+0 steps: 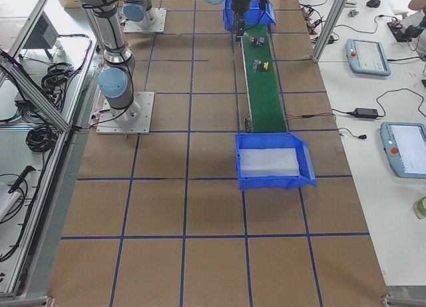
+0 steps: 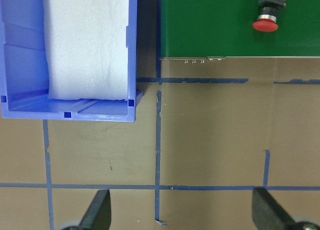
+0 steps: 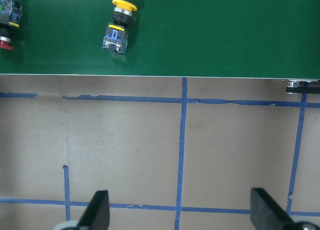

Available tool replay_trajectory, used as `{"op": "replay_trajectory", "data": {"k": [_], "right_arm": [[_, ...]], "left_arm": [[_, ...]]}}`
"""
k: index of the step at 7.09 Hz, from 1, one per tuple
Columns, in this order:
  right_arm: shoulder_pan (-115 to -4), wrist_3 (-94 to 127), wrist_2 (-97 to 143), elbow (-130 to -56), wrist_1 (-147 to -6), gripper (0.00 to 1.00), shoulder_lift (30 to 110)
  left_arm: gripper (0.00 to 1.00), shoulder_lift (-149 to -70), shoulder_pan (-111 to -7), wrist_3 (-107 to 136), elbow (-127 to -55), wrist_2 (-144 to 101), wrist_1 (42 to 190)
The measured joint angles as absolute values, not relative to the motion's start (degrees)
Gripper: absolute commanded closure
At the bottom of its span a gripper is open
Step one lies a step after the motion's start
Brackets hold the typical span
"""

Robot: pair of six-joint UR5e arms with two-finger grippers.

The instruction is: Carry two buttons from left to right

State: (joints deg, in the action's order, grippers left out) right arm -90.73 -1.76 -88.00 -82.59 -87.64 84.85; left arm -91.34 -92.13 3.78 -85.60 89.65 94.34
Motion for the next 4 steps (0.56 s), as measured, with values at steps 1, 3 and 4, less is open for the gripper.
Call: {"op": "replay_trajectory", "data": {"k": [1,3,4], "right_arm": [[-90.68,-1.76,-88.00,-82.56,-87.72,0.00,84.80],[-90.60,-1.67,-87.85,-82.88,-87.82,0.00,84.78],[-90.23,-1.70,-87.86,-83.15,-88.06,0.00,84.75]], "left_arm": [[0.00,-91.23,-92.12,3.76,-85.62,89.67,94.32],[0.00,-91.27,-92.11,3.70,-85.48,89.63,94.31],[0.00,-91.42,-92.15,3.71,-85.34,89.53,94.33]]}}
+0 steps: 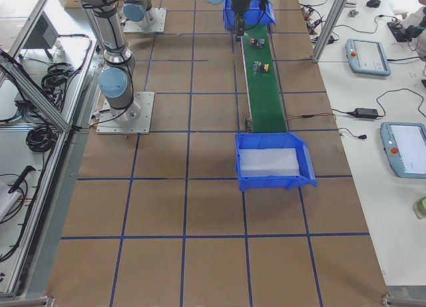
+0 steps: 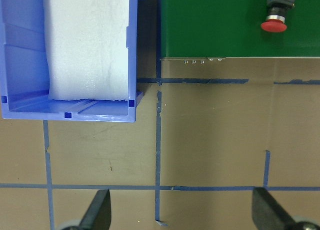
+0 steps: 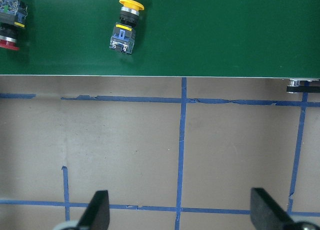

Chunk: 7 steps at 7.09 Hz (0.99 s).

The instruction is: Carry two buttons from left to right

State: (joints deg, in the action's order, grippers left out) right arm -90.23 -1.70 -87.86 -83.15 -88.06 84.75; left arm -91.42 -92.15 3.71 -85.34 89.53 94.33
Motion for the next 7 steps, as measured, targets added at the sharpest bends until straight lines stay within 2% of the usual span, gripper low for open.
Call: {"op": "replay_trajectory", "data": {"k": [7], "right_arm": [[-87.92,-1.92,-88.02,-83.44,-88.56,0.00,84.07]], "left_arm": [[0.00,-91.59,-92.46,3.80,-85.38,89.69,94.26]]}}
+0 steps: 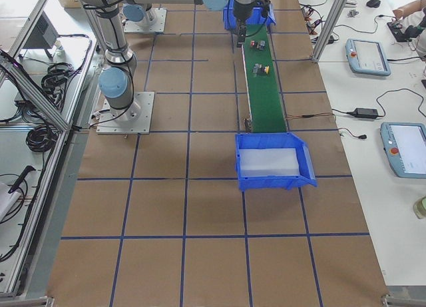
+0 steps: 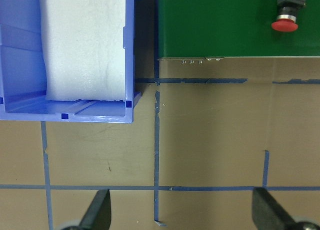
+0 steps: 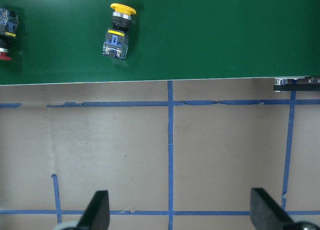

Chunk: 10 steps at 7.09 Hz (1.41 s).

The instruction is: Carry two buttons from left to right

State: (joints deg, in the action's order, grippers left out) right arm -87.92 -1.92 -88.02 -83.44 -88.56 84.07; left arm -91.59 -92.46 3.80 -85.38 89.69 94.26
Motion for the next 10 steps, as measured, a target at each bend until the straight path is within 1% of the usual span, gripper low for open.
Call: {"op": "replay_trajectory", "data": {"k": [2,4,6,10], "right_arm": [[-87.89,-1.85,-87.86,-83.50,-90.74,0.00,80.60],[-88.05,-1.62,-88.05,-83.41,-99.94,0.00,73.87],[-88.33,-0.99,-87.63,-83.17,-104.43,0.00,68.32],[-88.59,2.34,-87.12,-83.05,-108.55,0.00,61.99]], "left_arm": [[0.00,-92.05,-92.46,3.78,-84.93,89.73,94.28],[0.00,-91.75,-92.49,3.78,-85.05,89.76,94.41],[0.00,-91.05,-92.50,3.78,-85.43,89.76,94.54],[0.00,-91.47,-92.47,3.78,-85.30,89.73,94.40]]}}
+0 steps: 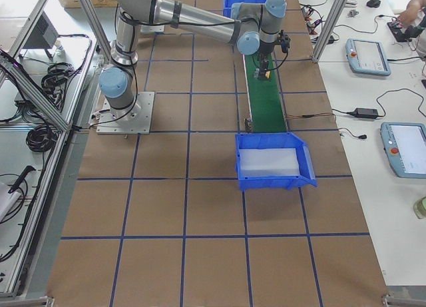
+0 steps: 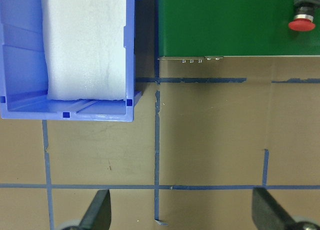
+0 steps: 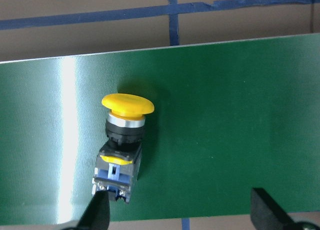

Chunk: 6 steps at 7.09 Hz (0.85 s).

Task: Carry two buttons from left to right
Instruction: 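Lower the right gripper onto the yellow button and grasp it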

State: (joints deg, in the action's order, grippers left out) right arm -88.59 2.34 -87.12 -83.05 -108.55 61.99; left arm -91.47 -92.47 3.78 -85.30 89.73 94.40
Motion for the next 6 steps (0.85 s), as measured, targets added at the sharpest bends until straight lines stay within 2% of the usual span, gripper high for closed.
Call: {"op": "replay_trajectory", "data": {"k": [6], "right_arm": [[-88.68,3.50,-85.73,-83.22,-109.95,0.00,60.72]], "left_arm": [[0.00,-91.97,-92.37,3.78,-84.80,89.65,94.31]]}}
